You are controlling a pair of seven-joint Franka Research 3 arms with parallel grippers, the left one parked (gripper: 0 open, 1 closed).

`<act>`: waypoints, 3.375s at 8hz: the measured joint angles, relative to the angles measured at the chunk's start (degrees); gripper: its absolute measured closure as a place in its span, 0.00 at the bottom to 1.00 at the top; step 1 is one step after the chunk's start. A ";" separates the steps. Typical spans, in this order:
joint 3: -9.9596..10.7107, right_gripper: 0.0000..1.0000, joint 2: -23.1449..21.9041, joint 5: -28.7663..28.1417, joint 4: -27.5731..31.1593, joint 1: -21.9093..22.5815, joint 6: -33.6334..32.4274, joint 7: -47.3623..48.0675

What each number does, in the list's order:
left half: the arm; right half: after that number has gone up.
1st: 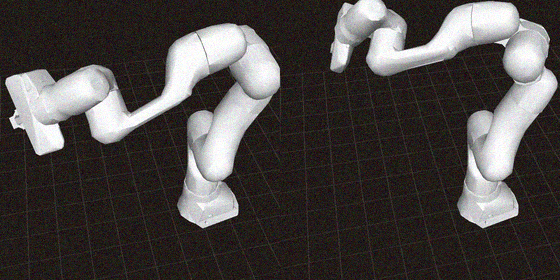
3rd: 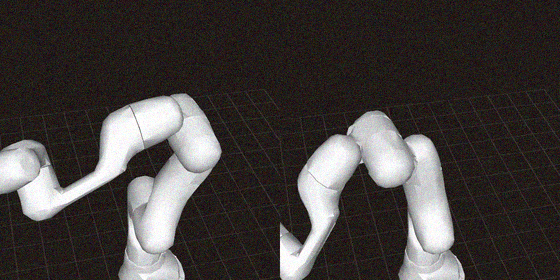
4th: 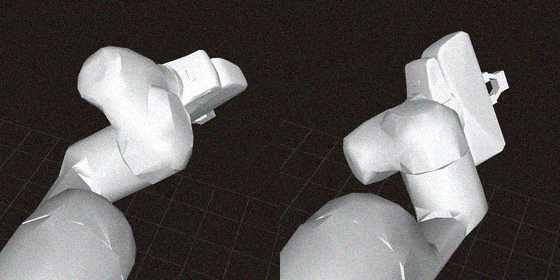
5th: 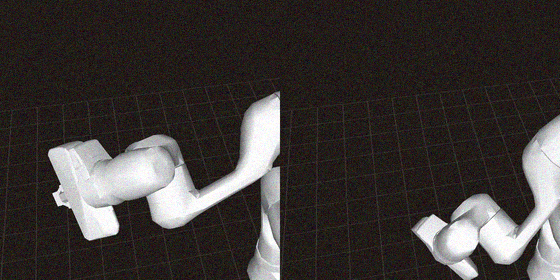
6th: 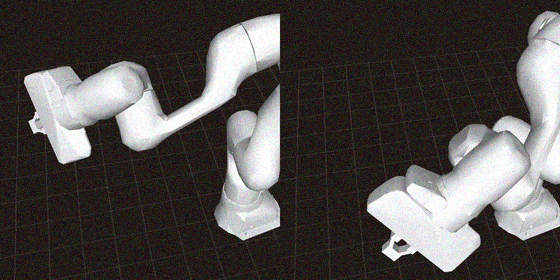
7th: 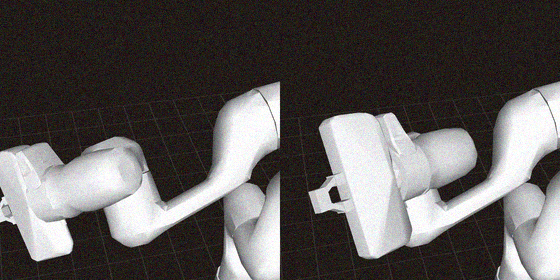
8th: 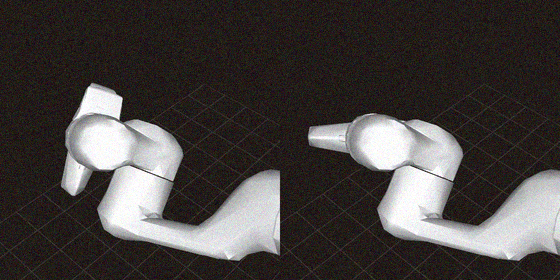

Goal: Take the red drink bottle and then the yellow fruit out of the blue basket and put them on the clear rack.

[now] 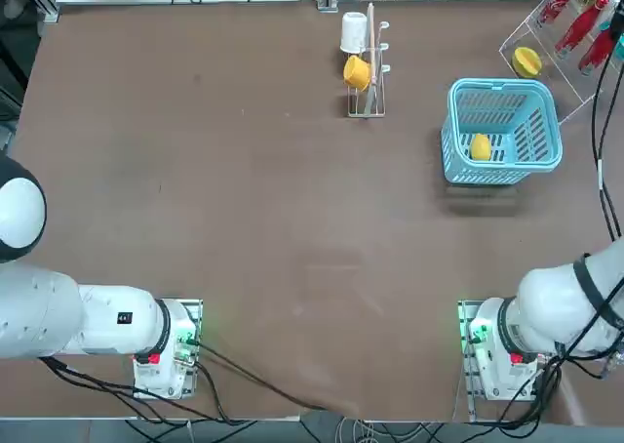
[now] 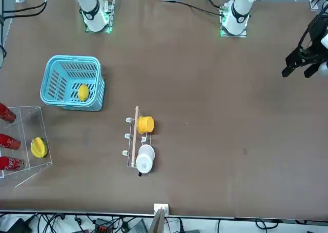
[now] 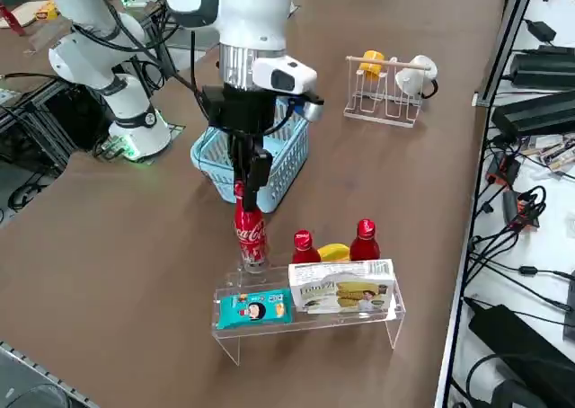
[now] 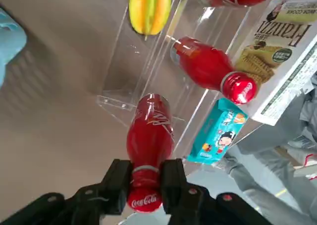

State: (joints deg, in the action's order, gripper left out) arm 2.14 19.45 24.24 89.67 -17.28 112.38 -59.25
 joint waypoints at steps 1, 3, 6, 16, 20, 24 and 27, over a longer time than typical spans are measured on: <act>0.00 0.63 0.76 0.00 -0.05 -0.69 1.40 -1.07; 0.01 0.63 1.89 0.00 -0.19 -1.95 3.05 -2.38; 0.02 0.63 3.42 0.00 -0.22 -3.22 3.95 -2.67; 0.02 0.00 4.94 -6.19 -3.56 -4.75 3.80 -2.70; -0.94 0.00 4.42 -10.05 -13.28 -3.58 -7.17 -0.14; -2.03 0.00 0.97 -13.96 -15.23 5.84 -19.91 27.67; -2.20 0.00 -4.41 -17.89 -5.48 12.40 -19.91 44.56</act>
State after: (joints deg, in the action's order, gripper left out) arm -0.07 15.05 6.36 84.19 -4.87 92.47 -14.69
